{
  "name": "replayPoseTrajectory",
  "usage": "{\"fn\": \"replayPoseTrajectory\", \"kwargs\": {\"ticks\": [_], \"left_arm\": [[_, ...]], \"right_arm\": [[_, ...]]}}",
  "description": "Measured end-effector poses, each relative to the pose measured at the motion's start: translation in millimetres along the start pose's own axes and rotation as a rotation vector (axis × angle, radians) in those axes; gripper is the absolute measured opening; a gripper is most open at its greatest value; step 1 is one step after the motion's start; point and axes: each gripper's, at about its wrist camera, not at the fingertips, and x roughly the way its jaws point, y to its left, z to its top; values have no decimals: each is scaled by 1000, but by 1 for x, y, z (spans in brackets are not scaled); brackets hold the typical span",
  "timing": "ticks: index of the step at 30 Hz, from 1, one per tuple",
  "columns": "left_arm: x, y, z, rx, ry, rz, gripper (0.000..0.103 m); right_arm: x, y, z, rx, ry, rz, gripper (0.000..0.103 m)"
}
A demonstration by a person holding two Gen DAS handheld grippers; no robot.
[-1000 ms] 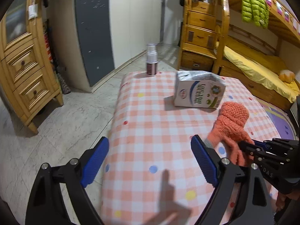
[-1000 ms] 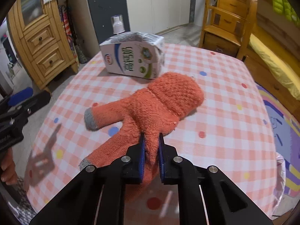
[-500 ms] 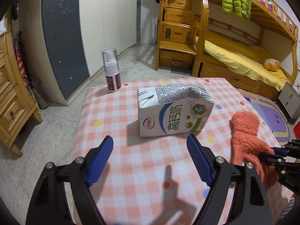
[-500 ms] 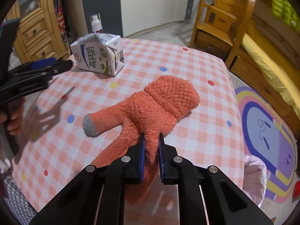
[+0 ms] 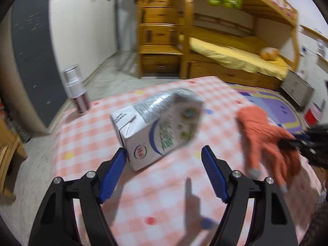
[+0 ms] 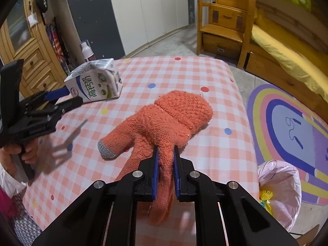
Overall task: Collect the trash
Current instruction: 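Grasp the white milk carton with the left tool while the right tool holds the glove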
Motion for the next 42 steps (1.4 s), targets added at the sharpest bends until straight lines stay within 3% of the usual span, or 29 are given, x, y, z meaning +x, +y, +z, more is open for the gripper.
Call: {"fn": "replayPoseTrajectory", "kwargs": {"ticks": [2, 4, 8, 11, 14, 15, 18, 20, 21, 26, 28, 34, 42], "left_arm": [[-3, -17, -3, 30, 8, -64, 73], [-4, -30, -6, 60, 20, -75, 74], [-7, -39, -9, 66, 20, 45, 91], [-8, -25, -4, -2, -15, 120, 91], [-3, -8, 5, -77, -26, 134, 91], [1, -4, 8, -87, -26, 130, 90], [14, -8, 12, -62, 10, 119, 72], [22, -13, 9, -43, 43, 128, 47], [23, -14, 8, -43, 55, 133, 40], [1, -22, -5, -85, 44, 127, 39], [-16, -39, -12, -75, 27, 140, 39], [-56, -104, -36, -75, -6, 88, 39], [-74, -193, -36, -14, -17, -50, 39]], "right_arm": [[-2, -4, -2, 5, -2, -7, 13], [-3, -8, -3, 9, -4, -15, 13], [-4, -13, -5, 13, -5, -21, 13], [-3, -11, -4, 1, -3, -25, 13], [-2, -8, -4, -12, -2, -30, 13], [-1, -8, -4, -12, 0, -30, 13], [0, -8, -5, -10, 2, -30, 13], [0, -9, -6, -8, -1, -29, 13], [-1, -10, -6, -8, -4, -28, 13], [-8, -8, -10, -32, -23, -32, 12], [-18, -6, -15, -35, -35, -19, 11], [-60, -18, -45, 29, -68, 6, 11], [-138, -78, -94, 147, -133, -115, 11]]}}
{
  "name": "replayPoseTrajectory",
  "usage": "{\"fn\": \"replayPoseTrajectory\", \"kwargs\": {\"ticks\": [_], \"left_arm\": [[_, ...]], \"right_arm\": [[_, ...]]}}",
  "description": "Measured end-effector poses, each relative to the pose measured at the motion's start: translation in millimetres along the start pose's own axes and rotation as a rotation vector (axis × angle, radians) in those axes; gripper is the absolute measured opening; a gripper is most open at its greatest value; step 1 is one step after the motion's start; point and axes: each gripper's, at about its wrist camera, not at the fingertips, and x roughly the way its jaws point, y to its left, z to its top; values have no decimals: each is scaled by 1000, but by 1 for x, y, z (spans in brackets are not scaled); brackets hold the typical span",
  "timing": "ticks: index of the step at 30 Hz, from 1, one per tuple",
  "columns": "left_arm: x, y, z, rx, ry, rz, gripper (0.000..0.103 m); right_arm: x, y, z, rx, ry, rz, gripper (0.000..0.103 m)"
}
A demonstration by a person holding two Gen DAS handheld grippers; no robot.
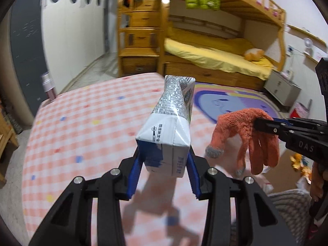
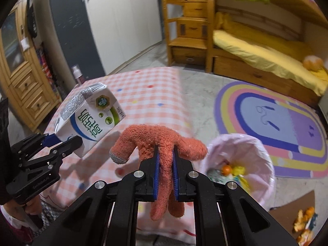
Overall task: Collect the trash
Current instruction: 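Grasp the white milk carton with the left tool while the right tool holds the glove, then carry both items over the pink bin and release the glove and carton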
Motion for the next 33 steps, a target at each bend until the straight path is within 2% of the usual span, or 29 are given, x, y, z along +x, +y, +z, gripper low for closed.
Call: {"fn": "replayPoseTrajectory", "kwargs": {"ticks": [4, 8, 11, 12, 13, 16, 24, 25, 26, 28, 30, 33], "left_arm": [[6, -42, 7, 58, 1, -53, 39], [15, -76, 14, 89, -2, -92, 39], [22, -93, 17, 97, 6, -105, 39], [26, -97, 19, 100, 10, -107, 39], [30, -102, 21, 104, 14, -109, 39], [38, -119, 23, 130, 22, -122, 39], [80, -171, 31, 192, 47, -203, 41], [82, -176, 34, 195, 47, -210, 44], [86, -178, 36, 196, 52, -210, 59], [83, -175, 39, 172, 31, -188, 71], [76, -166, 39, 158, 20, -172, 75], [61, -143, 32, 153, 28, -89, 80]], "right_arm": [[-21, -45, -12, 68, -10, -67, 11], [-17, -86, -14, 127, 4, -113, 11], [2, -110, -10, 173, 22, -121, 21], [12, -120, -8, 193, 42, -131, 38], [15, -125, -8, 204, 44, -144, 47], [16, -139, -11, 253, 37, -141, 49], [-33, -168, -33, 392, -92, -146, 53], [-41, -171, -34, 408, -110, -150, 54], [-47, -173, -35, 418, -123, -153, 55], [-60, -173, -37, 426, -145, -150, 58], [-72, -166, -38, 411, -160, -145, 61], [-78, -152, -38, 392, -163, -116, 65]]}}
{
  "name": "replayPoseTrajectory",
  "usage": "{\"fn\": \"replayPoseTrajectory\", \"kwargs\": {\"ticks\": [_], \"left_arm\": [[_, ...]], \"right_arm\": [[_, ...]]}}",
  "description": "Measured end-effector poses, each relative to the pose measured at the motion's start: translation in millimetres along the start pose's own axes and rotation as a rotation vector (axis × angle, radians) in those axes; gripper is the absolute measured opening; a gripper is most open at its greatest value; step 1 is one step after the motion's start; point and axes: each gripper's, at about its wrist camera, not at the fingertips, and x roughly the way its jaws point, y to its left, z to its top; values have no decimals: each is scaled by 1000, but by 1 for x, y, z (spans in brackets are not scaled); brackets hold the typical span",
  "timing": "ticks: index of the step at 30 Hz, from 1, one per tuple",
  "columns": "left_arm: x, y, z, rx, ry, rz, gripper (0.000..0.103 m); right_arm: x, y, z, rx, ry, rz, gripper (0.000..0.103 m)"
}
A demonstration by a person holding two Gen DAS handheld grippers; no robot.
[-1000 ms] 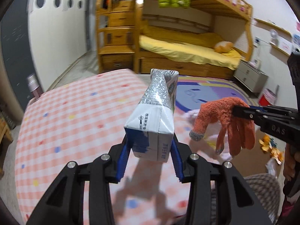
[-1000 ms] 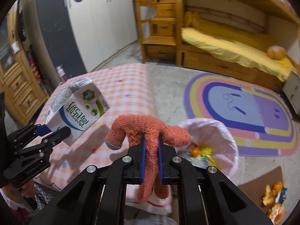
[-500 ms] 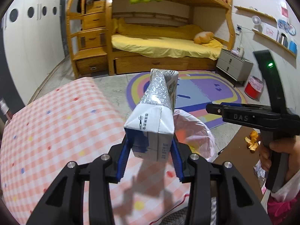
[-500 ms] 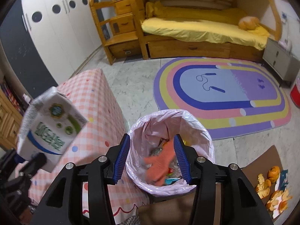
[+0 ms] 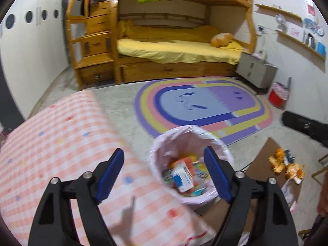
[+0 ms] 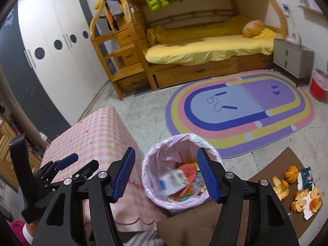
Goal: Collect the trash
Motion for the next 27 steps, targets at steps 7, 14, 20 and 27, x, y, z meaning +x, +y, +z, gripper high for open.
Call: {"fn": "replayPoseTrajectory", "kwargs": {"ticks": [7, 14, 20, 27], "left_arm": [[-49, 51, -28, -84, 138, 138, 95], [-123, 93, -53, -187, 158, 261, 96], [-187, 121, -76, -241, 123, 379, 96], [-231, 138, -98, -297, 106, 439, 96]], "right_arm": [[-21, 63, -22, -97, 52, 95, 88], [-47, 132, -43, -202, 115, 173, 93], [-74, 183, -58, -325, 100, 209, 94], [-101, 214, -69, -423, 69, 186, 94]]}}
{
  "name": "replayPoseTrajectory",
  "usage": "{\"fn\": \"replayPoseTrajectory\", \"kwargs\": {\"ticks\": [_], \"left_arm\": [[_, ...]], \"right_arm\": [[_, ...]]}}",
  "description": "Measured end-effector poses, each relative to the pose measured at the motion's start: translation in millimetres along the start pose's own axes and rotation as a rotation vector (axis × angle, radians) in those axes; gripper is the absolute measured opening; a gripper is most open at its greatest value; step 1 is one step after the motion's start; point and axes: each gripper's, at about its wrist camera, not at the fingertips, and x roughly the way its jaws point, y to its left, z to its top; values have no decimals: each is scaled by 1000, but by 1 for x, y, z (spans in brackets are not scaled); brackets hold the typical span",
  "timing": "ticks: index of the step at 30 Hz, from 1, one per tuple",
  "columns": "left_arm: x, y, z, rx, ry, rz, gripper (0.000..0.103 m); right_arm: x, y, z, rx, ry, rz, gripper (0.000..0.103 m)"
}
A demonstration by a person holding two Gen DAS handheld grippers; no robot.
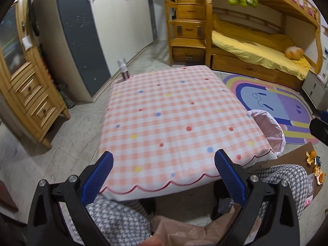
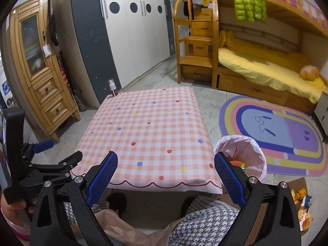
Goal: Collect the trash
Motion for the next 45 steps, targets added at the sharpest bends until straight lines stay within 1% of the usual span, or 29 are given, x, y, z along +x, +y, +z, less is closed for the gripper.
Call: {"fn": "replayPoseTrajectory", "kwargs": {"ticks": [6, 10, 24, 45], "left_arm": [[-18, 22, -9, -43, -15, 19, 96], [-23, 29, -11, -56, -18, 26, 96], [-20, 24, -14, -41, -7, 13, 96], [-22, 22, -11, -38, -11, 20, 96]], "right_arm": [[-10, 15, -1, -38, -7, -18, 94], [-12, 20, -3, -47, -8, -20, 94], [-5, 15, -12, -43, 27, -44, 94], [-4, 16, -12, -48, 29, -48, 94]]}}
